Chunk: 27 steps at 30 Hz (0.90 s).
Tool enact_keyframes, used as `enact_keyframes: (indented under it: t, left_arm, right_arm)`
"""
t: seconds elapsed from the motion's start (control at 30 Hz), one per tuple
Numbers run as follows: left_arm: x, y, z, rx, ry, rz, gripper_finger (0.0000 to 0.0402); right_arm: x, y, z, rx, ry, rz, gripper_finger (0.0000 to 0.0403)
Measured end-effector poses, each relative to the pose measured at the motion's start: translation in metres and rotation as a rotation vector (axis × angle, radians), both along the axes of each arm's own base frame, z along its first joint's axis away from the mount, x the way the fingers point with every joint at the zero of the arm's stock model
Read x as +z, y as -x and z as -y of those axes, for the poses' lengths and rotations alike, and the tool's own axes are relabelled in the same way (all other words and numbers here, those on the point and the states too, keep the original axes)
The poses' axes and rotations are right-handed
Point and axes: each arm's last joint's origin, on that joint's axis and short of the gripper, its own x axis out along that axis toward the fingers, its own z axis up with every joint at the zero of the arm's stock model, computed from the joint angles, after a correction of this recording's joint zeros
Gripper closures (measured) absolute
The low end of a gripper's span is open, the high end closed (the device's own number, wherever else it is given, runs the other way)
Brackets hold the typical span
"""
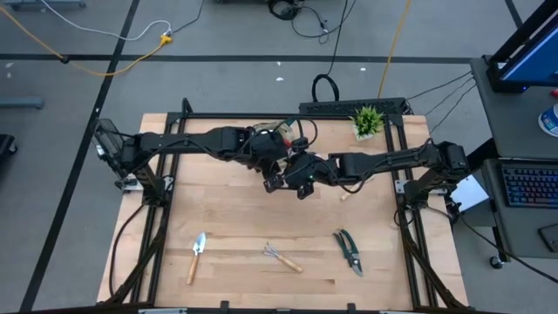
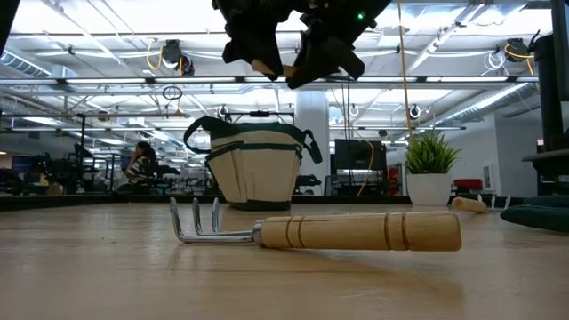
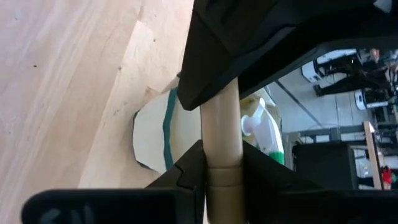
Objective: Pick & Place Garden tools in Gardening bag
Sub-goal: Put the top trowel into the gardening bag
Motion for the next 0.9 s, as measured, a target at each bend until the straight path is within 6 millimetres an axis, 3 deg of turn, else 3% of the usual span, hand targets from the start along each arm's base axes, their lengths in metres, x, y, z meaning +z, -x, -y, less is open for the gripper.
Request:
enact_keyframes:
  t: [0.37,0.67,0.9]
  left_arm:
    - [0.001,-0.002,-0.001,-0.004,0.012,0.021,0.0329]
    - [-0.001,0.0,-0.002,0.038,-0.019,-0.002,0.0183]
    - [0.008,0.016,-0.001,0.017,-0.033,-0.061,0.012]
  right_arm:
    - [-0.002,0.002,0.0,-0.062,-0.048,0.008,0.0342]
    - [-0.001,0.003,0.002,-0.135,-0.109,0.048,0.0343]
    - [-0.005,0.007,0.004,-0.184,-0.163,0.024,0.0343]
